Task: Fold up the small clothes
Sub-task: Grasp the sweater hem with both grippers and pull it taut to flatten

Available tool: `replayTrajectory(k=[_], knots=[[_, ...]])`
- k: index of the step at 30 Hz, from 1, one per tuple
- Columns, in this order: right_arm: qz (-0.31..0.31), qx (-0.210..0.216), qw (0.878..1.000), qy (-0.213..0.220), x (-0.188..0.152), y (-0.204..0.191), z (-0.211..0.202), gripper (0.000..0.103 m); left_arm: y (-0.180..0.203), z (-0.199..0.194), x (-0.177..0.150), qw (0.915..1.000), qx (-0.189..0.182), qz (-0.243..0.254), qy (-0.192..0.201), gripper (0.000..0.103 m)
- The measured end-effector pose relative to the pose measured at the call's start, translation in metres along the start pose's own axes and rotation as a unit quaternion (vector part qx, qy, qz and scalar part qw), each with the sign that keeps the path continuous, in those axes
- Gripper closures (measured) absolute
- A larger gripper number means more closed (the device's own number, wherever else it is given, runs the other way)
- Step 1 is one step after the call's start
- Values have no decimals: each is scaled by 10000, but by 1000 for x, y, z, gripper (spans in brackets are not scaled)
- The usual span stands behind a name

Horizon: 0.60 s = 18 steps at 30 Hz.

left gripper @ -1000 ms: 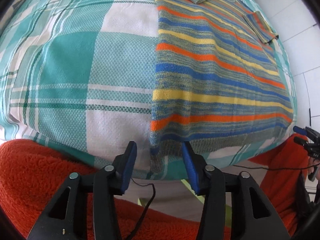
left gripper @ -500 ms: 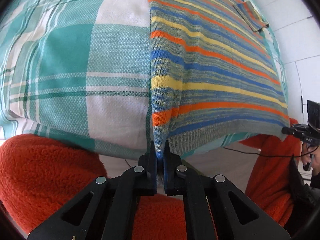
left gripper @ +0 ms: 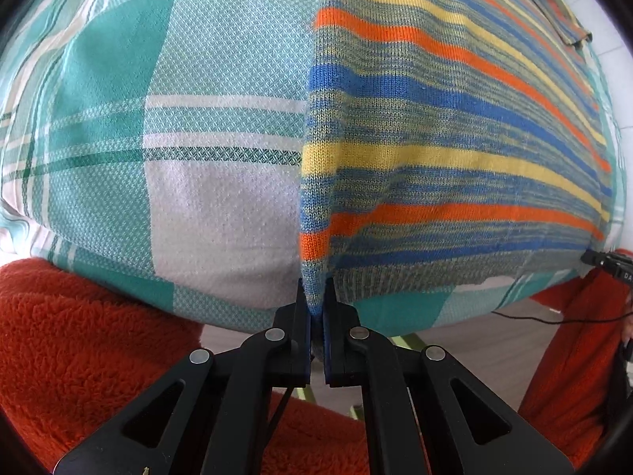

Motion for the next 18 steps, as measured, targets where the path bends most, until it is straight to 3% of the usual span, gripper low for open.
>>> replayTrajectory(k=[18], knots=[[92, -90, 9998, 141, -1, 2, 7, 100, 27, 37, 22, 9993, 179, -318, -20, 101]])
Point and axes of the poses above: each gripper's, at about its wrist camera, not at the fingertips, and z roughly the way its jaws point, y to its right, x to its top, the point moved 4 cm from there along z, roughly the way its jaws point, and after that the axes turned 15 degrees about -y, right-handed, at the moved point
